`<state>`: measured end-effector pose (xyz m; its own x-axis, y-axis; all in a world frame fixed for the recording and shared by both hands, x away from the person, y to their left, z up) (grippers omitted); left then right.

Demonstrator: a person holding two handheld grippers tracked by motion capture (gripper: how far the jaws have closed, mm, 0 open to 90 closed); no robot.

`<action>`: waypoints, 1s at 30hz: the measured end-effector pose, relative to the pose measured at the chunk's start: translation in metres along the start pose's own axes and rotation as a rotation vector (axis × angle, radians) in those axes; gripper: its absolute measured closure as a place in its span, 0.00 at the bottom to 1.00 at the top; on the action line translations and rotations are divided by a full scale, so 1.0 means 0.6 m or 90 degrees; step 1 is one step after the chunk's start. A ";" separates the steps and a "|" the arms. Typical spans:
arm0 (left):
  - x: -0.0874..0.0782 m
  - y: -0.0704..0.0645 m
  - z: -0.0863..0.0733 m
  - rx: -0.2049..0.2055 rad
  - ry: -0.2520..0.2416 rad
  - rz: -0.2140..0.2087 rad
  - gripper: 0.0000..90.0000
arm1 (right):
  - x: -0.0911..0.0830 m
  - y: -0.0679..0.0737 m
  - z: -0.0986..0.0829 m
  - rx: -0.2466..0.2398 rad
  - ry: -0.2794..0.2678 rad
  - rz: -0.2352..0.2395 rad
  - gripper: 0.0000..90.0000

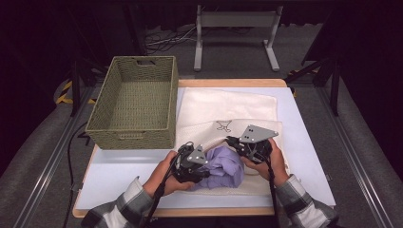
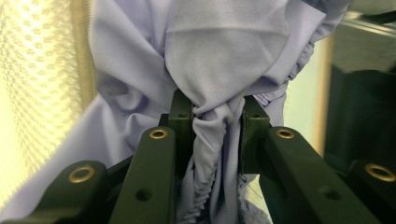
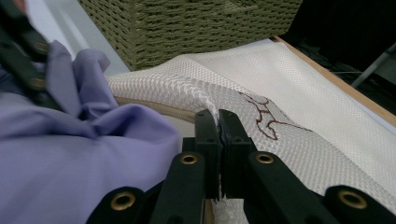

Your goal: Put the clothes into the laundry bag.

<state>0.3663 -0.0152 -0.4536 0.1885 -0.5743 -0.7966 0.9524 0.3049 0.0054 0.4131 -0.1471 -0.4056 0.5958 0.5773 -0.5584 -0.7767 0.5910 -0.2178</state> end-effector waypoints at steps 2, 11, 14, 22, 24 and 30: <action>0.011 0.010 0.005 -0.017 0.005 0.012 0.81 | -0.003 0.005 0.002 -0.005 -0.001 0.003 0.98; 0.045 0.046 0.034 -0.086 -0.024 0.080 0.81 | -0.016 0.024 0.010 -0.020 -0.012 0.020 0.98; 0.052 0.053 0.039 -0.105 -0.036 0.093 0.81 | -0.018 0.025 0.008 -0.020 -0.011 0.025 0.98; 0.076 0.076 0.054 -0.153 -0.048 0.149 0.79 | -0.012 0.035 0.002 -0.029 0.002 0.038 0.98; 0.077 0.076 0.052 -0.158 -0.051 0.140 0.77 | -0.008 0.036 -0.001 -0.036 0.010 0.033 0.98; 0.067 0.060 0.049 -0.116 -0.047 0.129 0.62 | -0.007 0.031 -0.006 -0.033 0.012 0.027 0.98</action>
<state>0.4150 -0.0497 -0.4678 0.3945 -0.5397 -0.7437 0.8359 0.5469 0.0465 0.3951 -0.1404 -0.4099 0.5588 0.5902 -0.5826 -0.8110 0.5358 -0.2350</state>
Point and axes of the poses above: each handheld gripper's, and its own axes: x roughly forward along the jaws, z roughly out of its top, y roughly to its left, the point moved 8 cm from there along x, roughly forward along the jaws, and after that the axes turned 3 degrees about y, right-handed, at the moved point
